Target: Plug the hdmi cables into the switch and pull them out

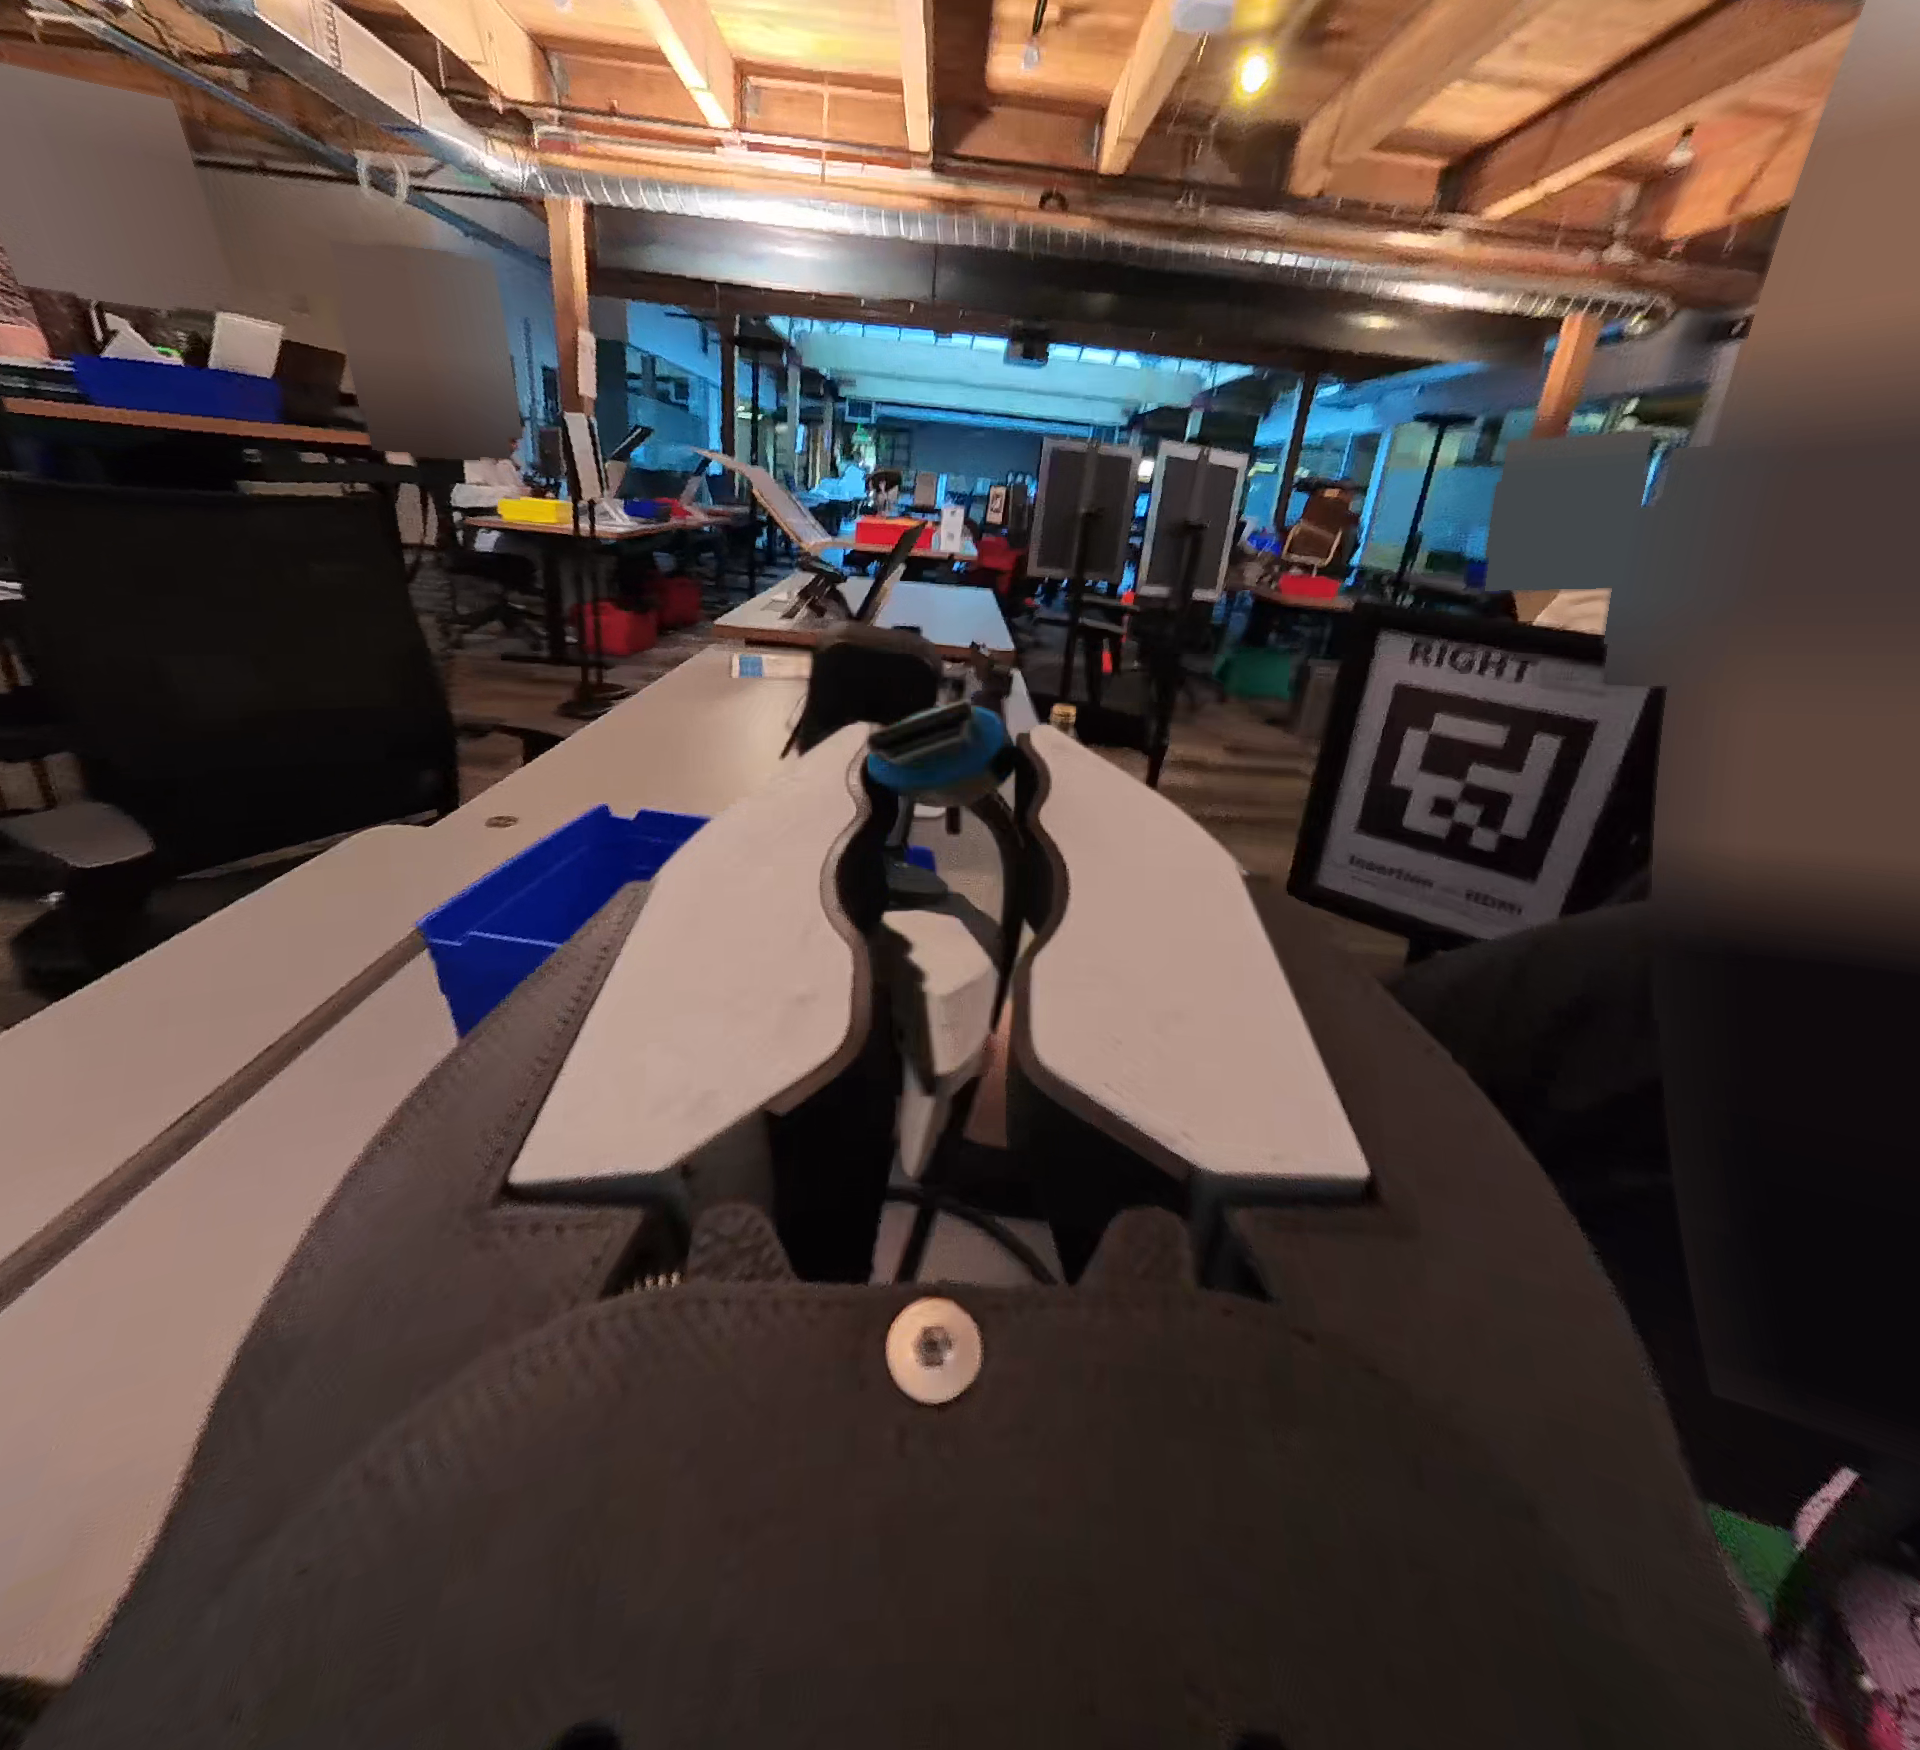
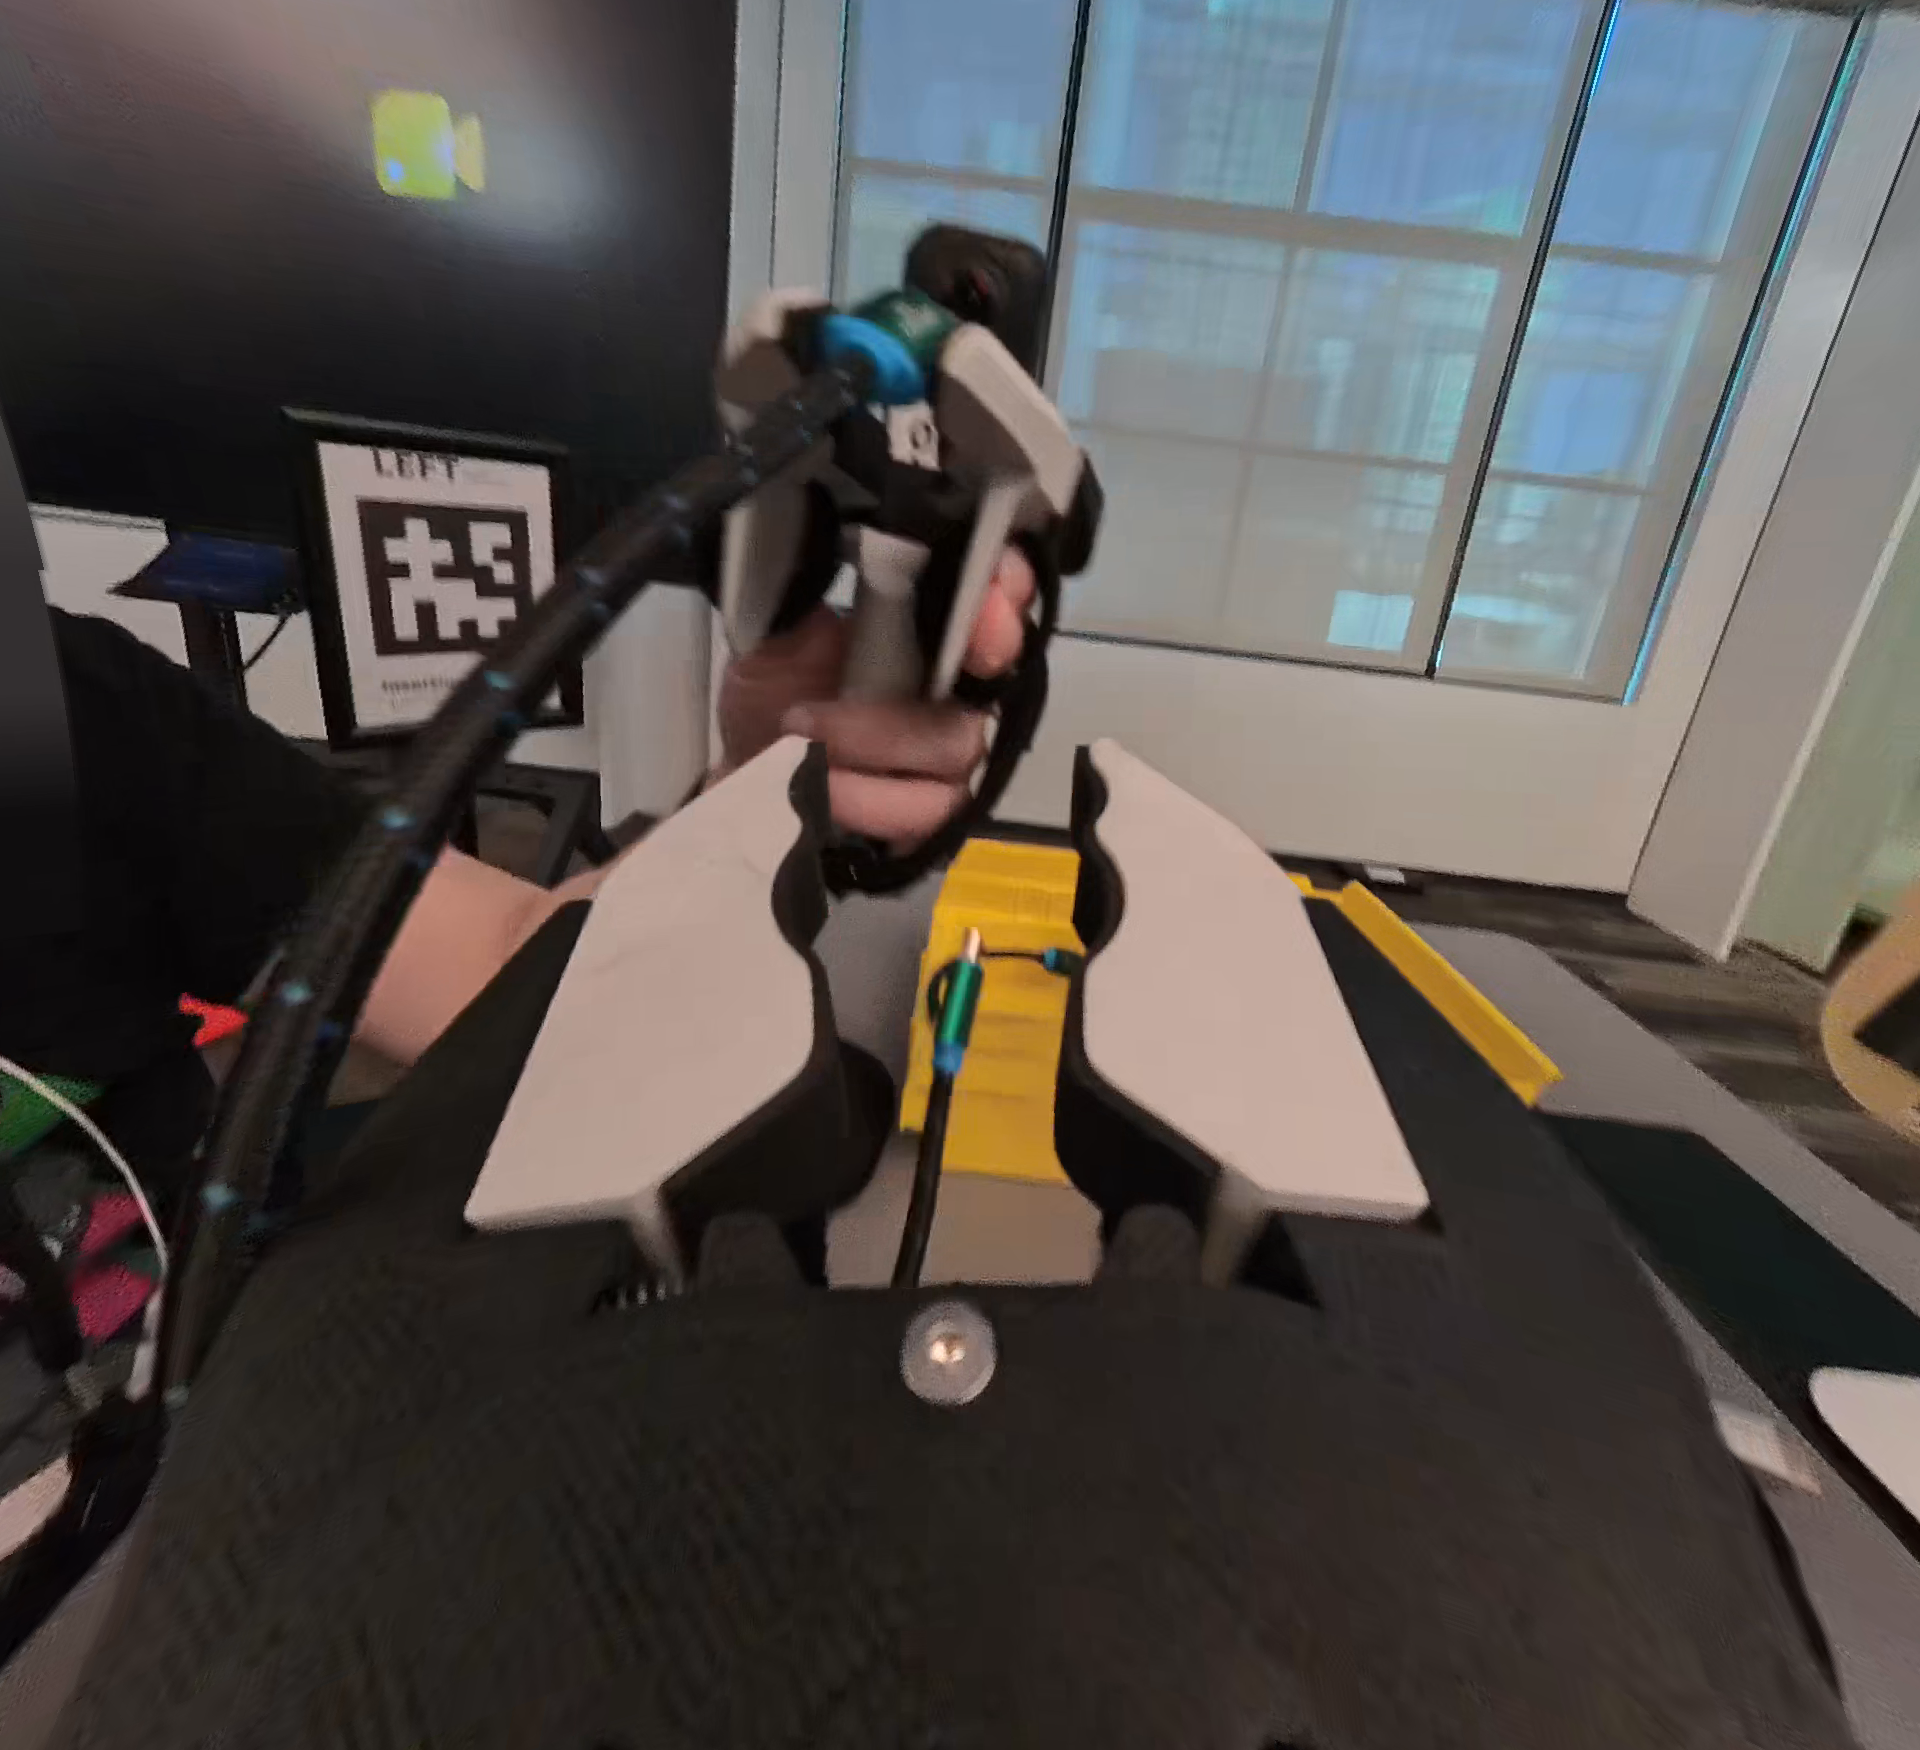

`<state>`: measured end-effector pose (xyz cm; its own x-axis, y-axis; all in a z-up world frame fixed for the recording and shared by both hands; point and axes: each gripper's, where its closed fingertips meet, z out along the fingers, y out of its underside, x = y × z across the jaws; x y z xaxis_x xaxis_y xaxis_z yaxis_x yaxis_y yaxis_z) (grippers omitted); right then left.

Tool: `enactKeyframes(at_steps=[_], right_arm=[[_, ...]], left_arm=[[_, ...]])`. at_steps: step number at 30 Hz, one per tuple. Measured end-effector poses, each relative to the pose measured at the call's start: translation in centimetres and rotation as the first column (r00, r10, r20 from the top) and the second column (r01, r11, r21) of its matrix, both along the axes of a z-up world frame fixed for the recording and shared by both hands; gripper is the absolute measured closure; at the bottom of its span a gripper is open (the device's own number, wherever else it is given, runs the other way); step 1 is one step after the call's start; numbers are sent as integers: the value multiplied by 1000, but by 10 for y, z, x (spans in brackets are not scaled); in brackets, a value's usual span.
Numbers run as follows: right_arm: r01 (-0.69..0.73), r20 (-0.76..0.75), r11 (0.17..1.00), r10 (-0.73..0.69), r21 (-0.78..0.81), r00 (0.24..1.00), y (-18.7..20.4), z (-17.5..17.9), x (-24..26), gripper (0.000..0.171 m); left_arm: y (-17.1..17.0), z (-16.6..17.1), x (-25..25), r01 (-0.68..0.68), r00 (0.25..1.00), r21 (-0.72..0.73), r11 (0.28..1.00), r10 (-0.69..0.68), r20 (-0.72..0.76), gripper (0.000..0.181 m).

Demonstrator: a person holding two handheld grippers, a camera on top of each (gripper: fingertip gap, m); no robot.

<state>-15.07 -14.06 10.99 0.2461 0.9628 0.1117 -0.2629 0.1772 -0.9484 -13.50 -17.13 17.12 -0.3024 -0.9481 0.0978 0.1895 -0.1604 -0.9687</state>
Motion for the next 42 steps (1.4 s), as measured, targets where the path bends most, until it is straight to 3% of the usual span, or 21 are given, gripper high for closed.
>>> enactKeyframes(at_steps=[7,10,16,19,22,27,29,33,36,39,42], right_arm=[[21,-280,1000,-25,-19,960,-11,38,18,134],[18,-307,999,-31,-45,951,-12,40,17,136],[-163,-422,973,81,-161,903,-18,46,12,139],[-162,-459,972,67,-170,886,-20,51,13,139],[-115,-478,972,4,-203,878,-13,52,21,158],[-23,-393,989,-37,-146,919,-11,51,25,164],[-51,-401,985,-20,-165,916,-12,55,29,156],[-130,-414,969,32,-211,910,-12,58,34,163],[-84,-369,979,11,-183,929,-11,57,34,164],[-4,-287,998,-14,-60,958,-19,59,35,165],[171,-150,957,-138,235,979,-33,57,33,162]], left_arm=[[9,-2,0,-24,1000,0,1000,24,13,160],[10,-2,1,-51,998,25,998,50,24,161],[14,-3,1,-122,992,85,989,120,29,160],[21,-12,8,-201,979,155,967,204,-3,165],[18,-17,13,-231,972,209,950,237,-3,170],[16,-19,16,-226,972,219,949,233,-8,172],[17,-19,15,-227,972,230,947,234,-4,172],[19,-21,14,-238,968,262,935,250,-13,173],[18,-21,14,-226,971,243,943,237,-18,173],[11,-21,15,-165,983,175,971,175,-48,170],[3,-13,10,-13,998,-48,999,10,-58,144]])
